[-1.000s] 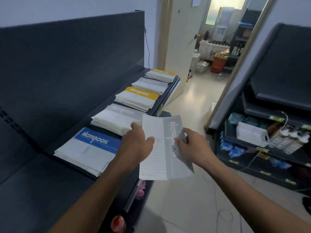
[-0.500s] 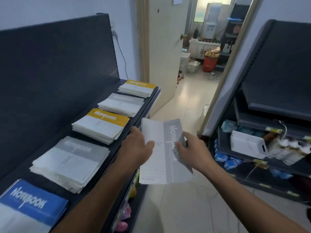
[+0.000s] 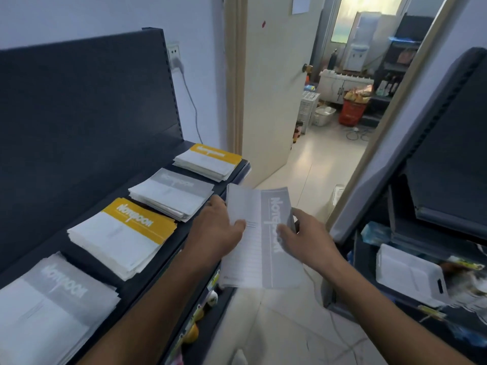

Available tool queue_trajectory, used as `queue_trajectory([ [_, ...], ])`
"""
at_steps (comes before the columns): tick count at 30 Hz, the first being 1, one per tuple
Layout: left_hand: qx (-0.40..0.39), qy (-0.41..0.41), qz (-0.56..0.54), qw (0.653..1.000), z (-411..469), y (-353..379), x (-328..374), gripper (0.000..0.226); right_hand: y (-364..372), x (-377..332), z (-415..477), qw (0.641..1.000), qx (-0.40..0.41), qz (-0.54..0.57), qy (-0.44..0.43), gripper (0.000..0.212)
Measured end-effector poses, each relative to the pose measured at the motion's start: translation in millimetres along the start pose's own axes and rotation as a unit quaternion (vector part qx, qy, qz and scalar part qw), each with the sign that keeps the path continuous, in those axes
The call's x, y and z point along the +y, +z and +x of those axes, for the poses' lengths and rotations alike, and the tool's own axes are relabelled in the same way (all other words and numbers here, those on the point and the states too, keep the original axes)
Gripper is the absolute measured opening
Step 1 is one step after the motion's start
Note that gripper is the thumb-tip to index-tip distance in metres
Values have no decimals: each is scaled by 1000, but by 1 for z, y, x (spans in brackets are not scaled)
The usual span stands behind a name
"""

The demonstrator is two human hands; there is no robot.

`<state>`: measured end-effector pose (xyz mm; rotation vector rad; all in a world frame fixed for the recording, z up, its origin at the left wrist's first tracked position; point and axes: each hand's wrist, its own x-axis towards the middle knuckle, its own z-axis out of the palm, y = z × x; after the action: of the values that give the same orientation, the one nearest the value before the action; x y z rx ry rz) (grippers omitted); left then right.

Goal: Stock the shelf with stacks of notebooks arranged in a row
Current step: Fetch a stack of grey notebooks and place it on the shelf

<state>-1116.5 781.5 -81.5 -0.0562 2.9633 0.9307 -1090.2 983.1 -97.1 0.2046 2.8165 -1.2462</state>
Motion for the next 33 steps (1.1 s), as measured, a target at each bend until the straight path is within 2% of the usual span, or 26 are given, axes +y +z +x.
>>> queue_trajectory([
  [7,26,-25,-13,999,91,6,15,53,-12,-9,101,999,-10,-32,-23,14],
  [13,58,-51,-29,997,159,-6,8,45,-9,-39,188,996,-32,-62,-63,12],
  [20,100,-146,-53,983,184,-29,-39,37,37,-86,257,982,-88,-88,-141,27],
  [23,141,-192,-63,969,182,-39,-63,35,65,-111,278,974,-123,-82,-171,43],
  [27,189,-269,-66,942,174,-41,-88,42,103,-136,301,956,-184,-103,-204,23],
  [33,239,-388,-51,889,162,-34,-107,32,152,-160,319,904,-281,-145,-288,18],
])
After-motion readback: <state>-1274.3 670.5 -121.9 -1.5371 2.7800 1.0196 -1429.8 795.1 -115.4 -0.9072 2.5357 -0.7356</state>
